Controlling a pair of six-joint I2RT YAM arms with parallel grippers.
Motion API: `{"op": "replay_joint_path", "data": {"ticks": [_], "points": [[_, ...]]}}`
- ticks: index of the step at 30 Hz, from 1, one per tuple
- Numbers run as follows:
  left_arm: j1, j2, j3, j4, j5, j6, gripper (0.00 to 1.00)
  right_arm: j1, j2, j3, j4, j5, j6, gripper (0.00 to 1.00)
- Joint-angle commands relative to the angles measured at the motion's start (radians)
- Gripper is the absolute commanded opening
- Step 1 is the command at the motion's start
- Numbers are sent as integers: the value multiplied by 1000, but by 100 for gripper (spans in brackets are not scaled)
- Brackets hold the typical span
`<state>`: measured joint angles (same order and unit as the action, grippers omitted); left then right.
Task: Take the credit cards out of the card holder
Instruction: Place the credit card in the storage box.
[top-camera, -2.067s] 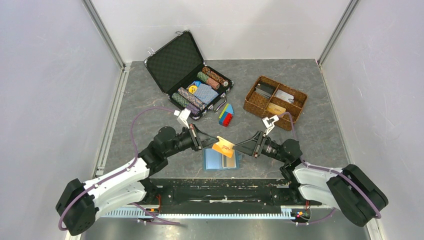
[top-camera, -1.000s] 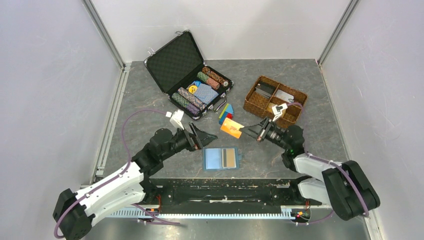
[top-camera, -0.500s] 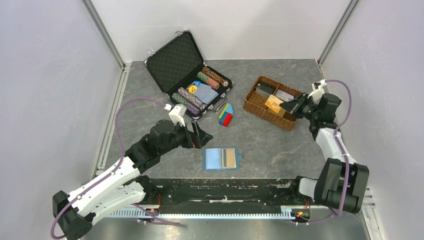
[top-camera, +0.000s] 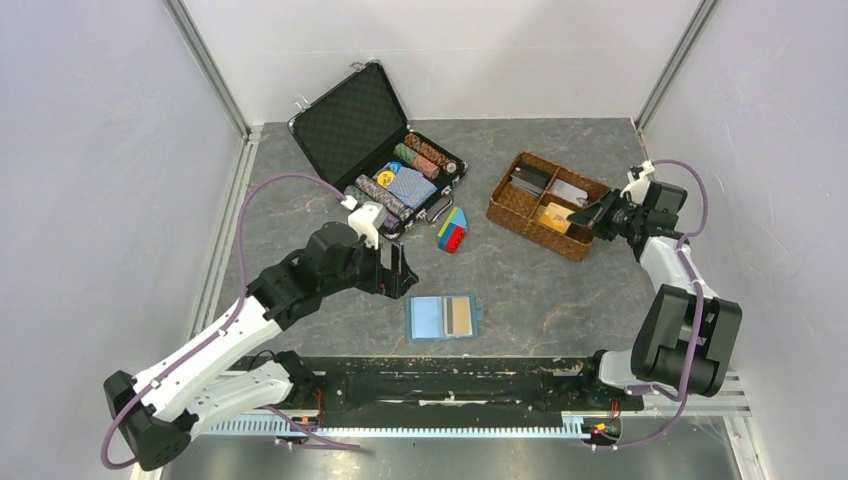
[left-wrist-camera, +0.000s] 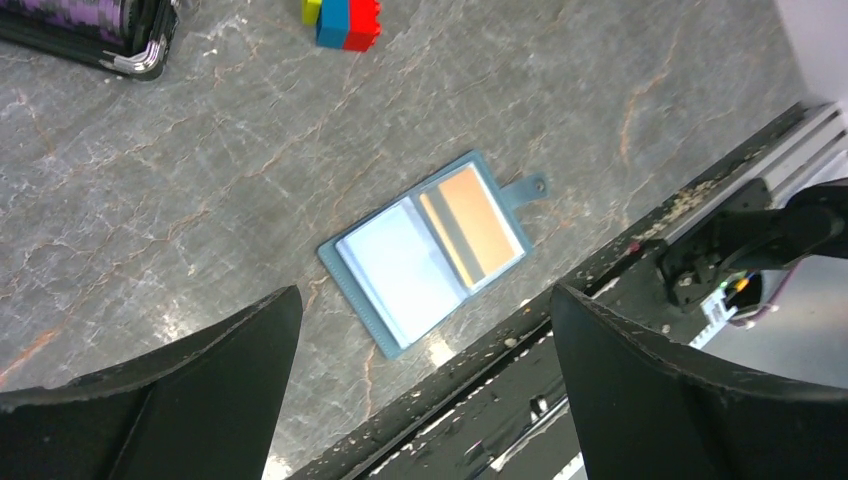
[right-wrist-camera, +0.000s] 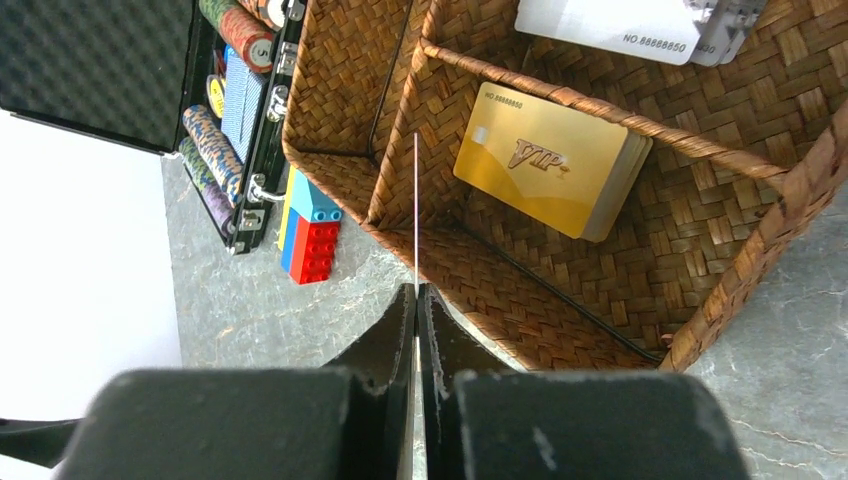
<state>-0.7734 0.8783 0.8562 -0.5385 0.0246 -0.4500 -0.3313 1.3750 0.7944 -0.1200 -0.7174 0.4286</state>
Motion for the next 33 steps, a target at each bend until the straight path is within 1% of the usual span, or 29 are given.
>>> {"op": "replay_joint_path", "data": {"ticks": [1,16,17,18,21,33], "points": [[5,25,24,-31,-6,90,100,-5,18,68,-5,34,-18,0],[8,8,28,-49,-20,96,100,10,157,134,44,42,7,0],[8,6,29,-49,-21,96,100,14,118,141,44,45,6,0],[8,5,28,-50,-21,98,100,18,176,147,45,49,4,0],[8,2,26,-49,-21,96,100,24,209,160,45,51,12,0],[9,-7,24,-51,-32,96,100,62,277,205,56,90,26,0]]}}
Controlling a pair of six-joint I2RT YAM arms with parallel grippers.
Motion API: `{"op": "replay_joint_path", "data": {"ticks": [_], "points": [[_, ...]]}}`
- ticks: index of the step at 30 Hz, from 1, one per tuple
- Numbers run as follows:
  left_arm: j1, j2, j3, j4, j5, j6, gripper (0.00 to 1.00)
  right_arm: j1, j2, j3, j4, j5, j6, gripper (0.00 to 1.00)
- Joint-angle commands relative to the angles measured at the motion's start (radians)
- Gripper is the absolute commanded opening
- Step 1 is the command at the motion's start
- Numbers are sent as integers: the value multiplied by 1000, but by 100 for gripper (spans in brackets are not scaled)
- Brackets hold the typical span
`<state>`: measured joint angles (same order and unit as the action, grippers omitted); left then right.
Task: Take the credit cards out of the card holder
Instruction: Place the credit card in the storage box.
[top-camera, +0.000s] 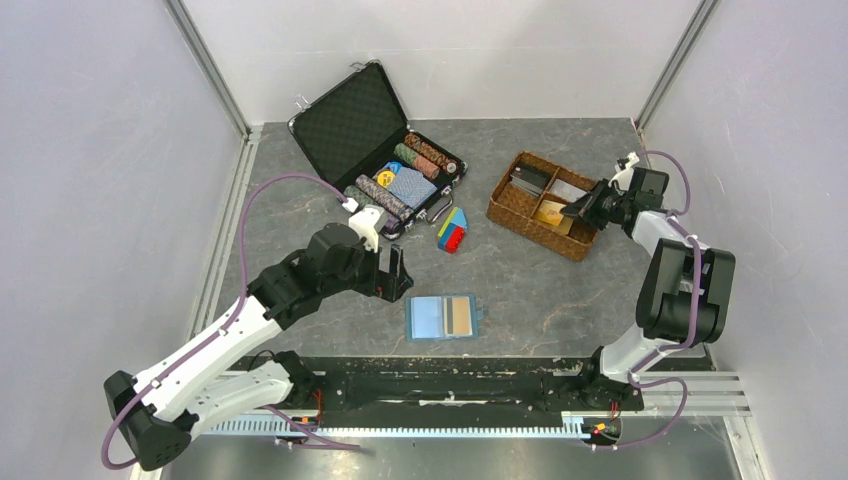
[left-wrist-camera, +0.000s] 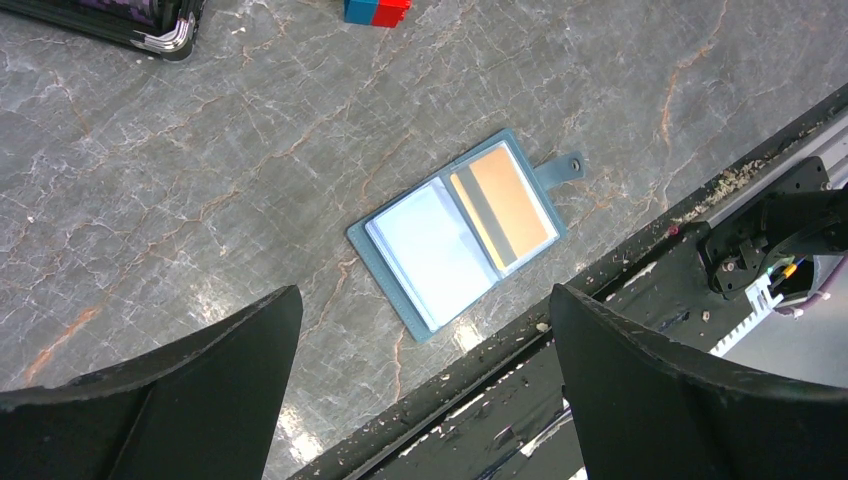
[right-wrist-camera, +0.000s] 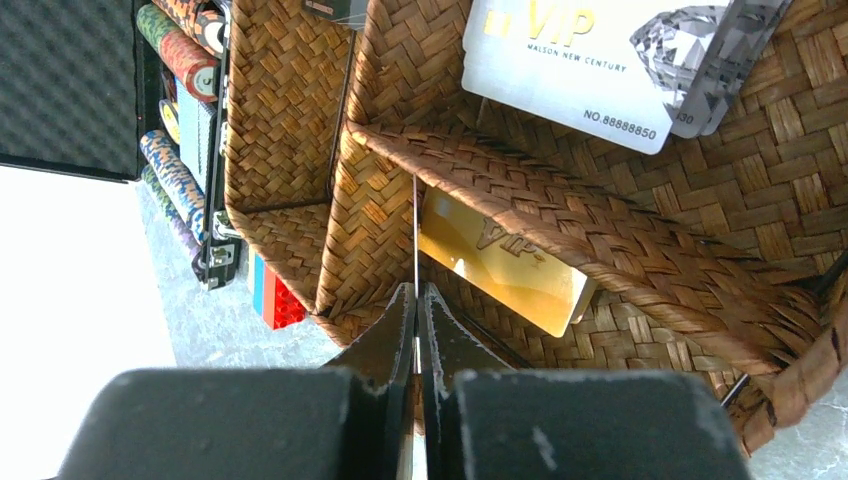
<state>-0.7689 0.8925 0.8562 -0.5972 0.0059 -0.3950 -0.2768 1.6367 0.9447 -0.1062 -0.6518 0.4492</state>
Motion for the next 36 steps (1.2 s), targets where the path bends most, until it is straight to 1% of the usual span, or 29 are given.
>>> {"op": "replay_joint_path", "data": {"ticks": [1,9,12,14,22,29,36], "points": [[5,-21,24,8,-13,41,100,8,23,57,44,29,5,0],[5,-23,23,8,-12,41,100,10,59,66,44,52,14,4],[5,-25,23,9,-12,41,100,10,64,65,43,71,14,7],[5,-26,24,8,-13,41,100,11,70,67,43,82,17,11],[5,-25,23,8,-15,41,100,11,74,57,40,102,19,16],[6,-21,26,8,-15,42,100,11,63,42,36,124,24,25],[6,-23,25,9,-14,42,100,11,45,48,3,149,14,29]]}}
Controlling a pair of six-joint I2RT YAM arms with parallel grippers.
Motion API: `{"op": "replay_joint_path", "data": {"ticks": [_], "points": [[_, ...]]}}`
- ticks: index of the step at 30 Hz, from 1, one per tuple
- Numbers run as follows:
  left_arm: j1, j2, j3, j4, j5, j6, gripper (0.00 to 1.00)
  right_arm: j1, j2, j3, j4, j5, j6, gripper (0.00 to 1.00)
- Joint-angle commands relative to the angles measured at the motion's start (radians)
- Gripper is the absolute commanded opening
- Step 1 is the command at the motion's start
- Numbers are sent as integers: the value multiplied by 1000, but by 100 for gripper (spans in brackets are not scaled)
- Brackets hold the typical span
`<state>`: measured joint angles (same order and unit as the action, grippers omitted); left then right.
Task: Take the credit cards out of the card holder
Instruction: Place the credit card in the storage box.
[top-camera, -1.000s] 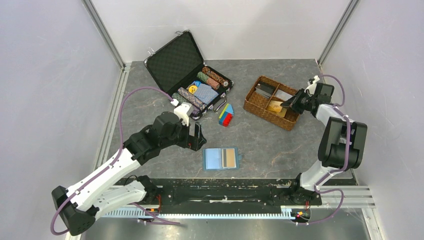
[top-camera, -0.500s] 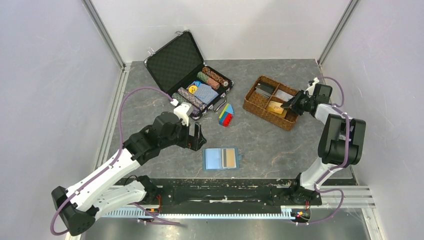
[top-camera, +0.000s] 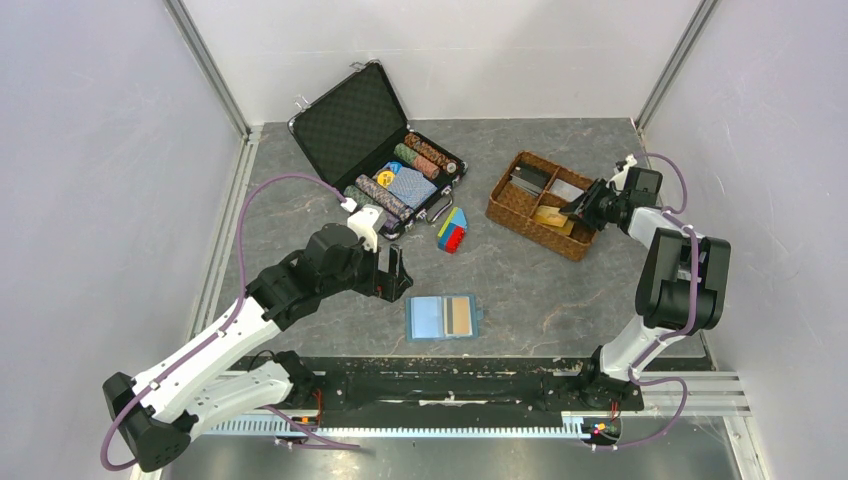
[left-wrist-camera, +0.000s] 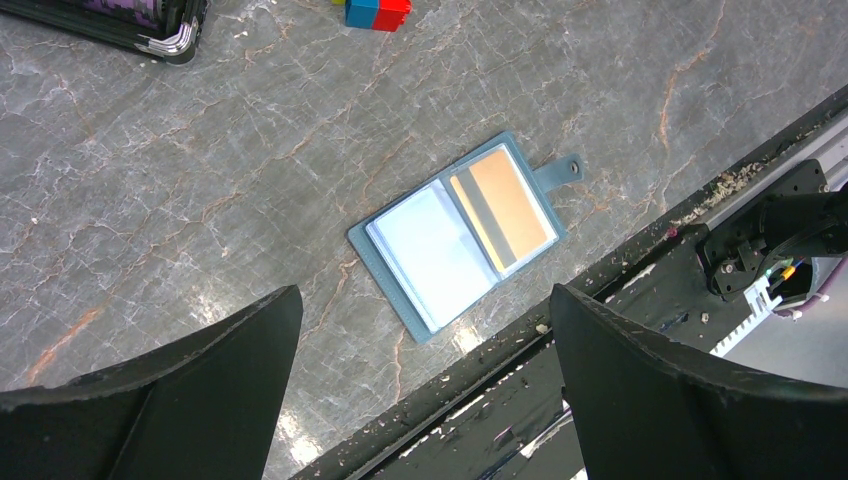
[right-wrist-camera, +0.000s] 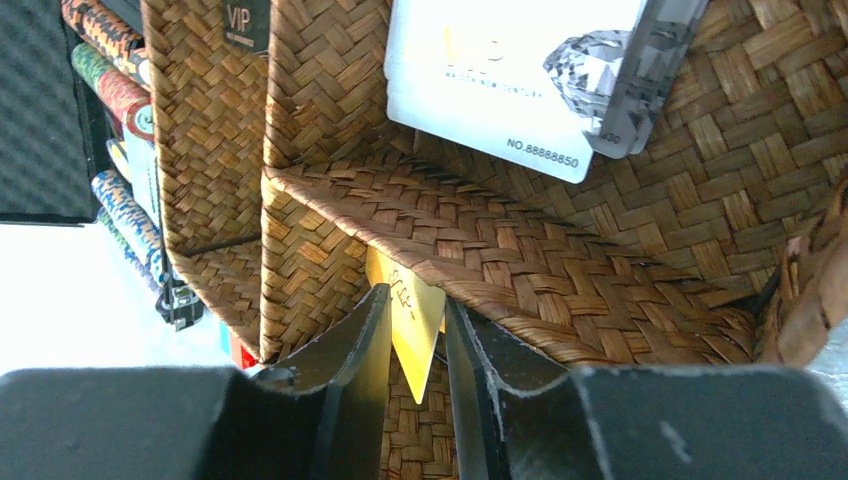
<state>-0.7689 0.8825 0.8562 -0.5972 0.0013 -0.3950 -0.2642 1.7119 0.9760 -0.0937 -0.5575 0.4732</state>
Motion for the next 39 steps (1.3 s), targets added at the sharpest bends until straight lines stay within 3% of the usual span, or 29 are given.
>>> {"op": "replay_joint_path", "data": {"ticks": [1,9,28,32,39], "points": [[6,-12,24,9,-11,43,100,-2,-34,18,-19,61,-12,30],[8,-11,24,8,-6,41,100,-2,-59,35,-87,118,-17,38],[16,-11,10,-9,-6,3,100,34,-238,69,-213,130,-79,38],[16,22,-7,-9,38,-43,98,99,-326,15,-213,134,-91,38],[16,110,-60,33,128,-117,87,327,-480,-126,-174,165,-80,39]]}}
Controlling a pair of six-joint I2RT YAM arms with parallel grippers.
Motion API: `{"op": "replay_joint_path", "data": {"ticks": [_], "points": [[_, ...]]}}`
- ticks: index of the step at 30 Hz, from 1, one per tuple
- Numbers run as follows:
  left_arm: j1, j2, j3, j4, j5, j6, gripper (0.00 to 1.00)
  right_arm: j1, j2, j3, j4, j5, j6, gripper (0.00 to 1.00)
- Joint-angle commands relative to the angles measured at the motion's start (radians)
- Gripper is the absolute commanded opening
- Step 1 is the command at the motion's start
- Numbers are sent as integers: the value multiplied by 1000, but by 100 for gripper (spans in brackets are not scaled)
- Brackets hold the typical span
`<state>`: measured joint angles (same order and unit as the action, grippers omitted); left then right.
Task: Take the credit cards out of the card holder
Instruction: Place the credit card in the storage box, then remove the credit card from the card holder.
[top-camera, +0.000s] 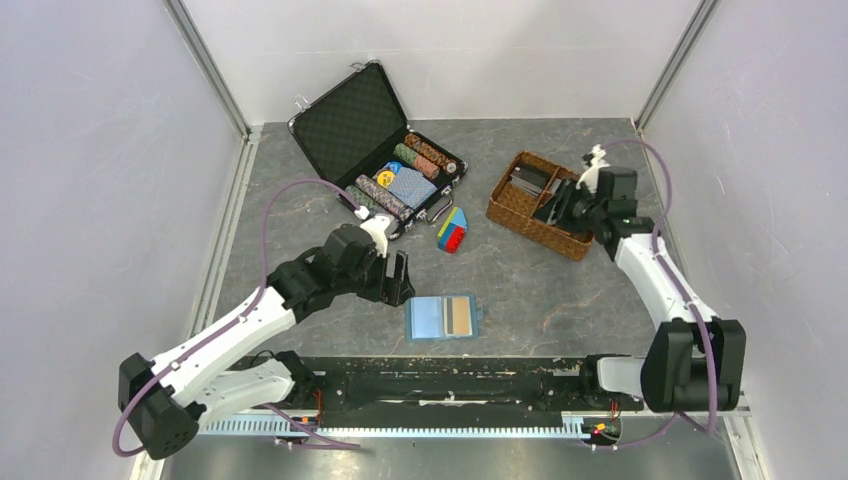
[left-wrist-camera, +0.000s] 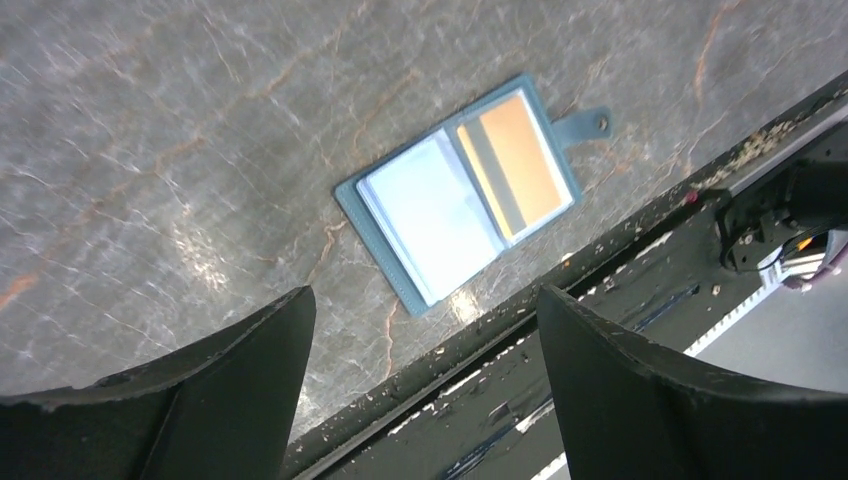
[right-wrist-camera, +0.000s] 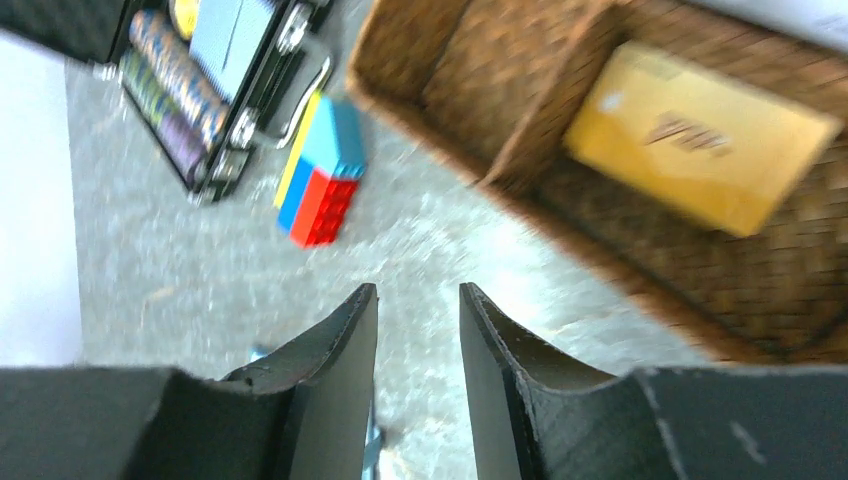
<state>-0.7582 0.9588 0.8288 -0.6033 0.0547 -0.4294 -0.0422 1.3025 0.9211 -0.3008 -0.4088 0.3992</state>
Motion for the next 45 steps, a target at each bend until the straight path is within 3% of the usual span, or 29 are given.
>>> {"op": "replay_joint_path", "data": {"ticks": [1,11,15,20,25,31,40,45], "points": [[5,40,-46,55,87,-95,85,137,-92,-97,46,24,7,39],[6,149,-193,271,148,-236,74,518,-281,-407,333,105,199,40],[7,185,-258,390,161,-273,65,665,-315,-498,447,184,274,40],[7,247,-294,468,185,-287,49,803,-295,-556,538,287,329,41],[7,272,-350,549,189,-296,43,916,-206,-562,589,335,371,41],[7,320,-384,595,194,-305,37,953,-116,-547,585,393,367,40],[5,348,-428,654,235,-328,24,953,-53,-485,429,489,315,42],[5,277,-417,574,202,-335,28,928,-71,-424,346,504,264,43]]}}
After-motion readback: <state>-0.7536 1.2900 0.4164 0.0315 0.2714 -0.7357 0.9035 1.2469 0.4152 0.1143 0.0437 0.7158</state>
